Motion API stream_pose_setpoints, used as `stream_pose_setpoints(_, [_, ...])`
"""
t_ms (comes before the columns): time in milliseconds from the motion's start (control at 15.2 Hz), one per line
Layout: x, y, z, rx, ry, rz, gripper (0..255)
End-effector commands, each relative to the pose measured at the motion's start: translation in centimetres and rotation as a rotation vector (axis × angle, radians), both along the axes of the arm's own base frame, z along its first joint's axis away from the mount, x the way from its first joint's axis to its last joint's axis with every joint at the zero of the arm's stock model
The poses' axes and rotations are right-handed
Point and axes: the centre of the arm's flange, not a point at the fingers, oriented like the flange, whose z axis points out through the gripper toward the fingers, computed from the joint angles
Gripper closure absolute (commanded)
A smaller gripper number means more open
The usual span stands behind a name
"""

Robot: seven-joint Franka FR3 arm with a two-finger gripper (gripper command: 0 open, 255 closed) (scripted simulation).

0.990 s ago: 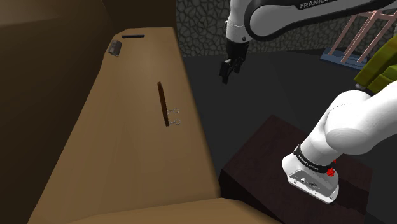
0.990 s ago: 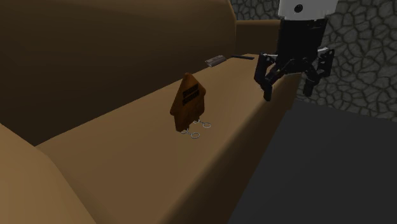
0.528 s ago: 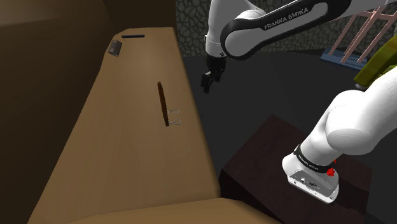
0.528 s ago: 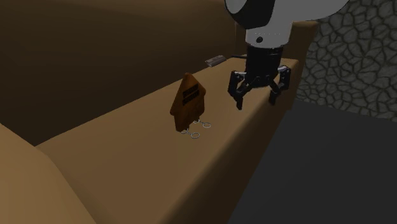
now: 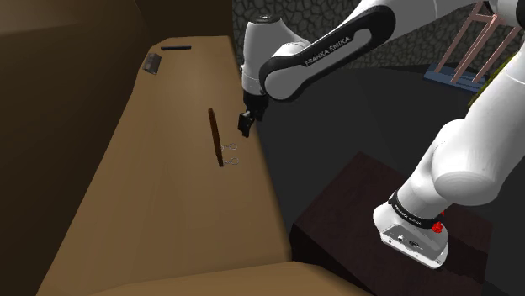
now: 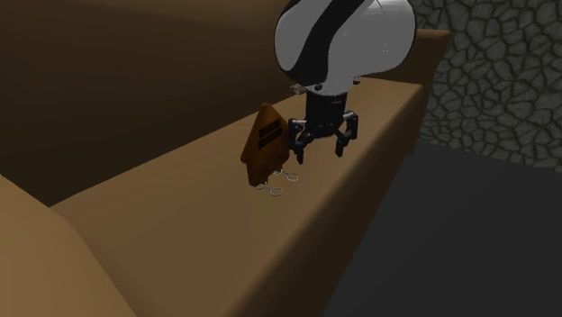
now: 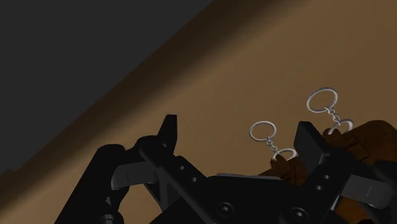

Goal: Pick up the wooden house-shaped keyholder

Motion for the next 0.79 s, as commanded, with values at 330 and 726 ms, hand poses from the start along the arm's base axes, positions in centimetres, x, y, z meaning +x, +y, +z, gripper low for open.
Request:
stream_pose_setpoints(330, [3.6,4.9,-4.0,0.025,-0.027,0.074,0])
stream_pose_setpoints(726, [3.6,4.9,-7.2,0.025,-0.027,0.074,0])
